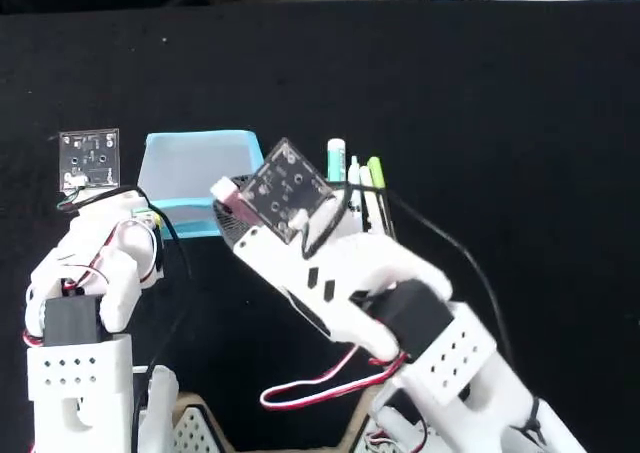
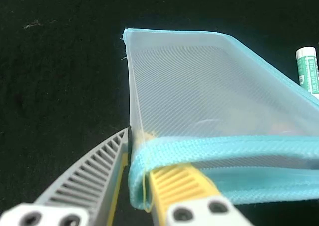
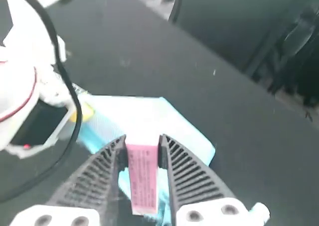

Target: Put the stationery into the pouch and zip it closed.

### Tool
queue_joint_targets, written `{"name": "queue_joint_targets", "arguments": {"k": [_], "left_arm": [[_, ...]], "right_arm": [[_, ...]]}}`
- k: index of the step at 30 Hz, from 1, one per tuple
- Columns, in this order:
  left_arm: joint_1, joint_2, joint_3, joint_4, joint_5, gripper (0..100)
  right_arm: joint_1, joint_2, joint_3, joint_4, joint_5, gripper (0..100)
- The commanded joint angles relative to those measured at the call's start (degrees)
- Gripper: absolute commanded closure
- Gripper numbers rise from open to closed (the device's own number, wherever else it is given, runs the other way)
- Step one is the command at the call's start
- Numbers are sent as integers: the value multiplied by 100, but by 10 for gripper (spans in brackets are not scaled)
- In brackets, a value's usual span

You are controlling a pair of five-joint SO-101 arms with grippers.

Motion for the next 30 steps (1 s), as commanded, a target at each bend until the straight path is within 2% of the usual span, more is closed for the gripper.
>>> {"name": "queue_joint_targets", "arguments": {"k": [1, 7, 13, 22, 26, 30], "left_arm": [[-4, -62, -92, -79, 62, 970], [-4, -62, -92, -79, 62, 970], [-4, -62, -92, -88, 70, 970], [-4, -62, -92, -70, 70, 970], [13, -62, -145, -79, 70, 970], [374, -18, -207, -26, 35, 970]], "right_arm": [[-193, -585, 752, -1266, -246, 987], [-360, -1235, 2105, -2910, -396, 987], [-369, -1262, 2958, -3807, -422, 987], [9, -1244, 3723, -5415, -413, 987], [70, -1165, 3908, -5749, -413, 987], [70, -593, 3688, -6101, -413, 988]]}}
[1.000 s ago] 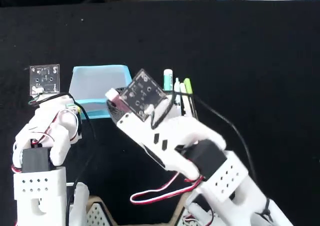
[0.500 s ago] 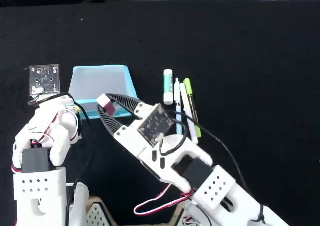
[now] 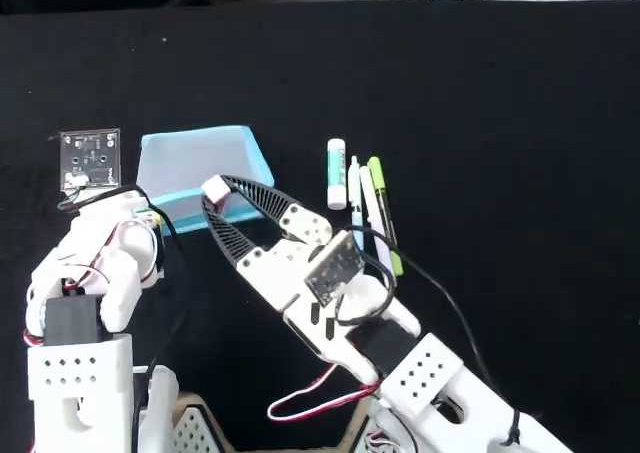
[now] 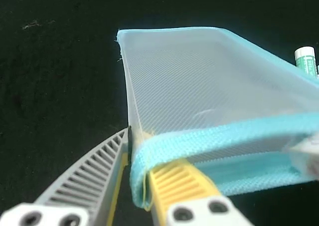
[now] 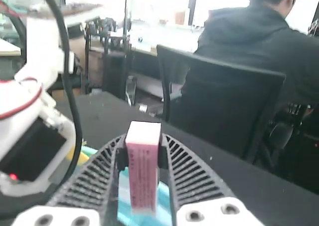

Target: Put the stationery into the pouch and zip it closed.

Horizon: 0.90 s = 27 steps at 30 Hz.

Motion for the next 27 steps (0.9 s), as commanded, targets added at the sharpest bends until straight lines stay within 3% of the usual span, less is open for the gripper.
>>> {"name": "queue_joint_targets", "arguments": {"k": [1, 8, 14, 20, 27], "left_arm": [[382, -18, -259, 26, 35, 970], [497, 0, -945, 334, 0, 970], [426, 0, -1033, 334, -88, 970], [119, 9, -998, 316, -88, 970], [101, 9, -901, 255, -79, 970]], "right_arm": [[141, 549, -374, -475, -35, 988], [141, 1745, -1077, -738, -35, 988], [132, 1842, -1165, -633, -26, 986], [114, 1631, -1464, 343, -35, 986], [97, 418, -1059, 1354, -9, 986]]}}
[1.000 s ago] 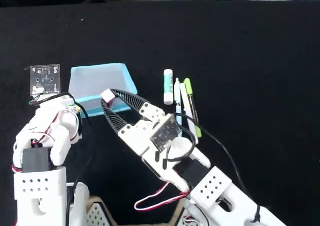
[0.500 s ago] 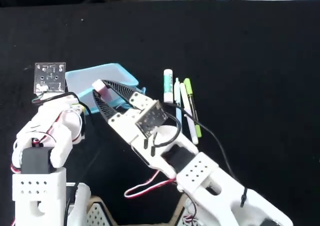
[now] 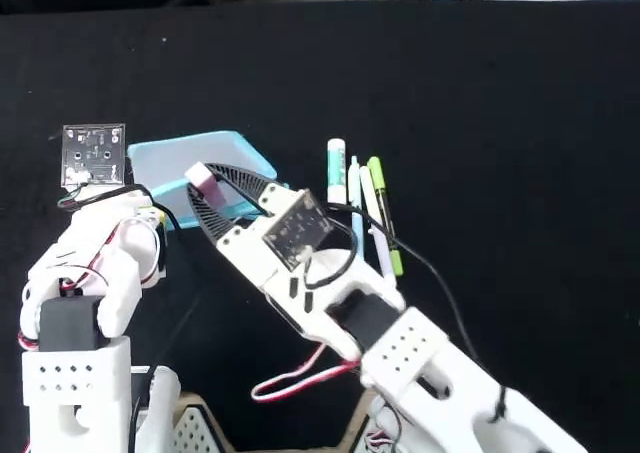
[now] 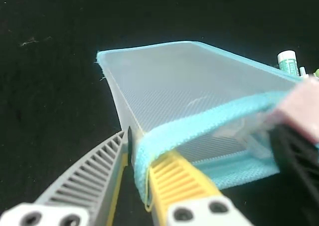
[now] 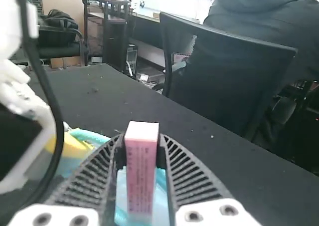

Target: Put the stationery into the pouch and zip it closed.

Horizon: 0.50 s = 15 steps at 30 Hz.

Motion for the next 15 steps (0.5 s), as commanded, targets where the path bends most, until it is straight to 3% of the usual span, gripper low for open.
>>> {"name": "queue_joint_targets", "arguments": {"k": [1, 8, 15], "left_arm": [[-66, 0, -382, -62, -18, 970], [-40, 0, -382, -53, -18, 970], [-40, 615, -505, -44, -18, 970]], "right_arm": [[70, -840, 171, 501, -9, 986], [70, -2035, 1095, 563, 0, 986], [0, -2211, 1604, 589, 0, 986]]}}
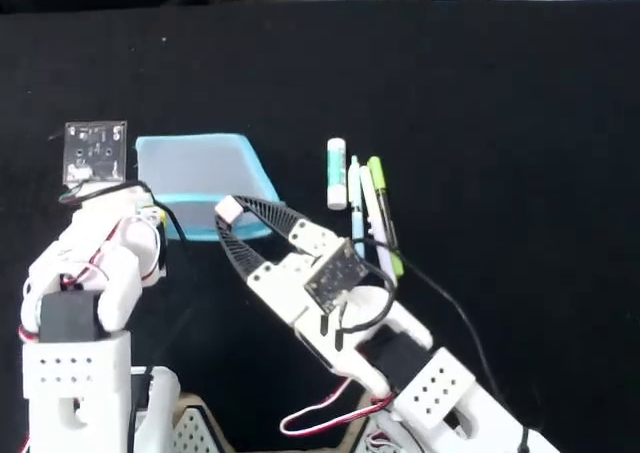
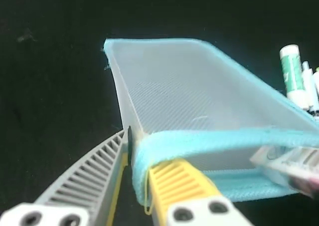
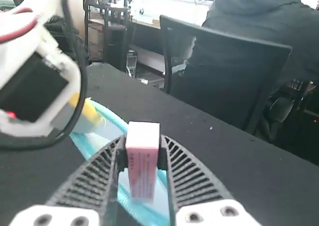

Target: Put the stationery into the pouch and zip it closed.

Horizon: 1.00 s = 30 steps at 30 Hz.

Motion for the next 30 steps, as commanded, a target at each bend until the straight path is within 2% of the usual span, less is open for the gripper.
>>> {"name": "queue_joint_targets", "arguments": {"k": [1, 4, 10, 13, 17, 24, 30], "left_arm": [[-40, 457, -593, -26, -9, 970], [-40, 756, -760, -9, 176, 970], [-48, 862, -1138, 308, 229, 970], [-40, 870, -1288, 352, 229, 970], [-40, 870, -1402, 387, 229, 970], [-40, 870, -1745, 387, 229, 970], [-31, 879, -2211, 774, 149, 970]], "right_arm": [[-44, -13, 40, 62, 9, 986], [-149, 189, 4, 62, 53, 986], [-149, 646, -4, 18, 1213, 986], [-149, 760, -75, -185, 1486, 986], [-149, 787, -321, -387, 1662, 986], [-149, 787, -1279, -9, 1741, 986], [-132, 804, -1710, 18, 1741, 986]]}}
